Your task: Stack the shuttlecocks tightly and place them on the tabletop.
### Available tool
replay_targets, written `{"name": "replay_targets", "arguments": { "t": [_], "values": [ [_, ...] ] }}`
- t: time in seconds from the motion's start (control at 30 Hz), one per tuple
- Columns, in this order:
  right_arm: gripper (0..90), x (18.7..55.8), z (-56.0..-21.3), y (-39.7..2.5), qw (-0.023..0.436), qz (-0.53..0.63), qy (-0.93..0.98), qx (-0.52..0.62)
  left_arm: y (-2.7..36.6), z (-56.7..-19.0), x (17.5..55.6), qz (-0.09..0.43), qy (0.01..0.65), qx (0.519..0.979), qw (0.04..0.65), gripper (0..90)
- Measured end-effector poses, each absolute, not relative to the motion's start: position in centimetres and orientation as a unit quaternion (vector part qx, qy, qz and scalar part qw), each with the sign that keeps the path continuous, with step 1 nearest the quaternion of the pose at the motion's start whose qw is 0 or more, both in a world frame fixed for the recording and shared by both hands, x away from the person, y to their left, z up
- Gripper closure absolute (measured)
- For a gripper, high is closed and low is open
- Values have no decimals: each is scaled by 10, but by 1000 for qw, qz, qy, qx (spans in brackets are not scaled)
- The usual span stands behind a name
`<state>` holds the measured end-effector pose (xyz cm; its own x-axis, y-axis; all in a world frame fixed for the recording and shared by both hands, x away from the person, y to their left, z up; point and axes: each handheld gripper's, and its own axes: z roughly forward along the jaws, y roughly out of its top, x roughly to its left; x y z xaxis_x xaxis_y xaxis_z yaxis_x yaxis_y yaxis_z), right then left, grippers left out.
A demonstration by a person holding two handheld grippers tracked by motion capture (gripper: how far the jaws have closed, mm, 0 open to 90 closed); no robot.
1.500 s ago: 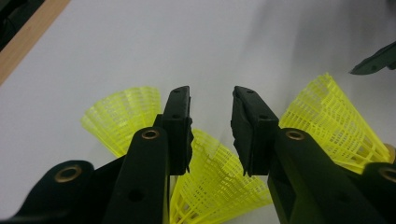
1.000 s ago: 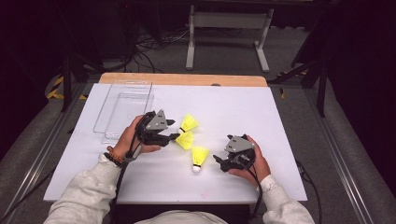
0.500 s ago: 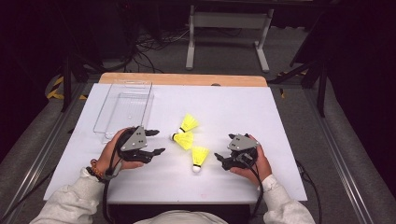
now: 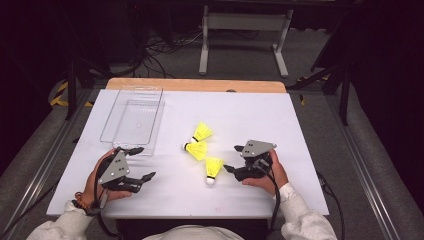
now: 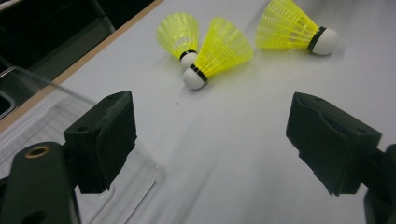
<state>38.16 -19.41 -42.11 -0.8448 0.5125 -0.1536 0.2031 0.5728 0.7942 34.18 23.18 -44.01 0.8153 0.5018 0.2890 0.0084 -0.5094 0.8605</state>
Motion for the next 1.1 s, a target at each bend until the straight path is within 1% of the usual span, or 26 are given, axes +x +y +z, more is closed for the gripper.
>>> {"name": "replay_targets", "arguments": {
  "t": [0.17,0.3,0.4,0.6,1.1],
  "values": [
    [317,384,-419,-178,160,398,887,172,256,-447,328,260,185,820,475,80],
    [318,390,-420,-165,151,382,897,162,279,-450,321,255,218,803,493,65],
    [329,396,-421,-161,142,377,901,161,288,-450,318,259,224,796,499,60],
    [329,402,-425,-159,127,375,903,169,287,-451,318,261,220,797,499,58],
    [339,404,-429,-163,121,384,896,186,282,-451,320,256,206,800,501,60]
  ]
}}
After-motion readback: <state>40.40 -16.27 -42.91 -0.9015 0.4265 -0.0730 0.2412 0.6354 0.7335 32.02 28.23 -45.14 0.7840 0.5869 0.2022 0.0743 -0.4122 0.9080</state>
